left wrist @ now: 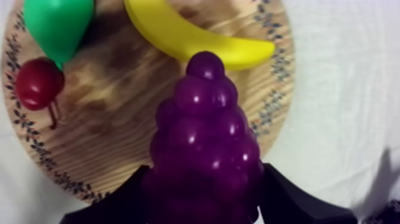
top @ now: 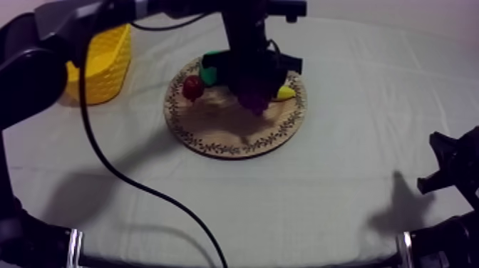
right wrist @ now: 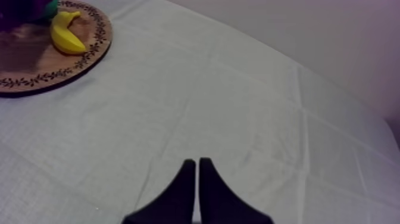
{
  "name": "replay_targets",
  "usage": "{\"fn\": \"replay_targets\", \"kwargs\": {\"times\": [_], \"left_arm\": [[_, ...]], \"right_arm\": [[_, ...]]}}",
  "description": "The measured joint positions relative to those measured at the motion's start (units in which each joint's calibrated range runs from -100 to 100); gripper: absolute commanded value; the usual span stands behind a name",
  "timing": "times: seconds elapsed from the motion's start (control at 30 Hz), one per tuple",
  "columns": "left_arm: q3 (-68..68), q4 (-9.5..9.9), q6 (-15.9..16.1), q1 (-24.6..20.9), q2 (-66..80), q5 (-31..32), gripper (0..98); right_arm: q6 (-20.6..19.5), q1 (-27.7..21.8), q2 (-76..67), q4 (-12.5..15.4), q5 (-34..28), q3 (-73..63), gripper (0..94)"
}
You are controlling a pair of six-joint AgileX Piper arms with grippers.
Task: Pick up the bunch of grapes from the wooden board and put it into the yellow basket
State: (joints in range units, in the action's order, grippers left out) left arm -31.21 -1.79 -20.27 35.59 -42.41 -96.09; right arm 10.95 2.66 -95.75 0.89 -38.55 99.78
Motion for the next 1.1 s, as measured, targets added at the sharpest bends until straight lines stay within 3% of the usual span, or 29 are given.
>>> {"fn": "replay_targets", "kwargs": {"times": [0.53,1.1], "left_arm": [[1.00,3.44,2.57,-0.72,14.25,-3.69,51.1],[8.66,4.01,6.64,-12.35,19.46,-1.74,51.8]], "right_arm": [[-0.04,0.00,0.00,0.00,0.00,0.00,0.3],[-0.04,0.00,0.00,0.00,0.00,0.00,0.3]]}}
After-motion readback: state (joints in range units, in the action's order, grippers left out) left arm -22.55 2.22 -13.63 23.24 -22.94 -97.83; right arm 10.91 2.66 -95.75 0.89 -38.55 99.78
